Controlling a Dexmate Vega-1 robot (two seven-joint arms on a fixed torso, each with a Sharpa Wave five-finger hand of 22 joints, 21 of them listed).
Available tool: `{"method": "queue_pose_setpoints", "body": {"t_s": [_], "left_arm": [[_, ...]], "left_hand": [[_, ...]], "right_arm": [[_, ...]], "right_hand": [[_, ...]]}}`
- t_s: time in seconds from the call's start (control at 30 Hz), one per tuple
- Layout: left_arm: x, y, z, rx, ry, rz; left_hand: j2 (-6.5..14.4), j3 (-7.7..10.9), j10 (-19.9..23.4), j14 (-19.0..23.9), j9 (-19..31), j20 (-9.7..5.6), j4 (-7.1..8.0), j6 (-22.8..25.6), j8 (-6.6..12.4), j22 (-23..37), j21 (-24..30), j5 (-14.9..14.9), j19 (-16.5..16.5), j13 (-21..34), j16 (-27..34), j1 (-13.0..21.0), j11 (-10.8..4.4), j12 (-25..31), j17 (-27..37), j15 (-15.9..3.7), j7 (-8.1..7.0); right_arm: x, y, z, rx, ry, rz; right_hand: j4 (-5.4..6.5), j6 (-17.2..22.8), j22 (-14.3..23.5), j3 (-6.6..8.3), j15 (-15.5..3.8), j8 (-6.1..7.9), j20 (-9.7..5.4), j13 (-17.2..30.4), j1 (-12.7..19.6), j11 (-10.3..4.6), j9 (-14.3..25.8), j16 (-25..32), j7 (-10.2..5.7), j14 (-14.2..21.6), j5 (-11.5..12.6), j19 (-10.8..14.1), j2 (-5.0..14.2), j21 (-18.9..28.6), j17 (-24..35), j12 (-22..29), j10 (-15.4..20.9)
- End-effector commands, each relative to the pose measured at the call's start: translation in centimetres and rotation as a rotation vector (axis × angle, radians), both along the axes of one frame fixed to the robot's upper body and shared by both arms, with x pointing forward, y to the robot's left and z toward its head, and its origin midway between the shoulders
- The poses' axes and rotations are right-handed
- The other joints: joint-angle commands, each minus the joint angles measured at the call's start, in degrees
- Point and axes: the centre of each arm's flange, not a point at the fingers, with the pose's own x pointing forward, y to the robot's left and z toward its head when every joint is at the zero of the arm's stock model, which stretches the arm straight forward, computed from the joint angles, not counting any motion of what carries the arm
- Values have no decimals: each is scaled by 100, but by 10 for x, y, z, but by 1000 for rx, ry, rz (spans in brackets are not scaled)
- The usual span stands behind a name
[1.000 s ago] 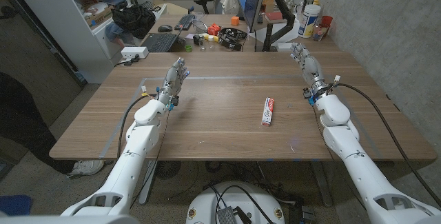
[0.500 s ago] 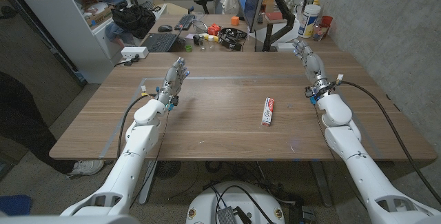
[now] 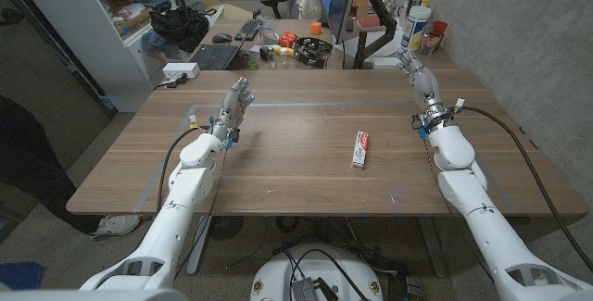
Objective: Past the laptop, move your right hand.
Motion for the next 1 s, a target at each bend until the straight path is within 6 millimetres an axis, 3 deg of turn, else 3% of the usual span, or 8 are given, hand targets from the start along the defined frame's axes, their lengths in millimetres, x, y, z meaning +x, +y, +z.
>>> {"method": "queue_pose_setpoints", "body": {"t_s": [0.03,1.0], "left_arm": [[1,0,0,2,-1,-1],[1,3,0,7,-2,1]], "left_hand": [[602,-19,-290,-597,22,-257,13,-361,17,10,27,28,-262,27,30,11,-26,24,12,-205,-23],[604,-45,-290,-592,22,-258,14,-356,18,8,37,34,-271,27,32,10,-11,23,11,-209,-20]], "right_arm": [[-10,0,3,-16,-56,-30],[-29,-5,8,-54,-154,-104]], "right_hand": [[4,88,9,35,-102,22,-359,26,77,5,22,37,2,62,3,96,166,29,3,12,98],[-7,238,7,69,-129,17,-363,23,105,-49,22,34,-12,219,7,209,153,44,0,24,241]]}}
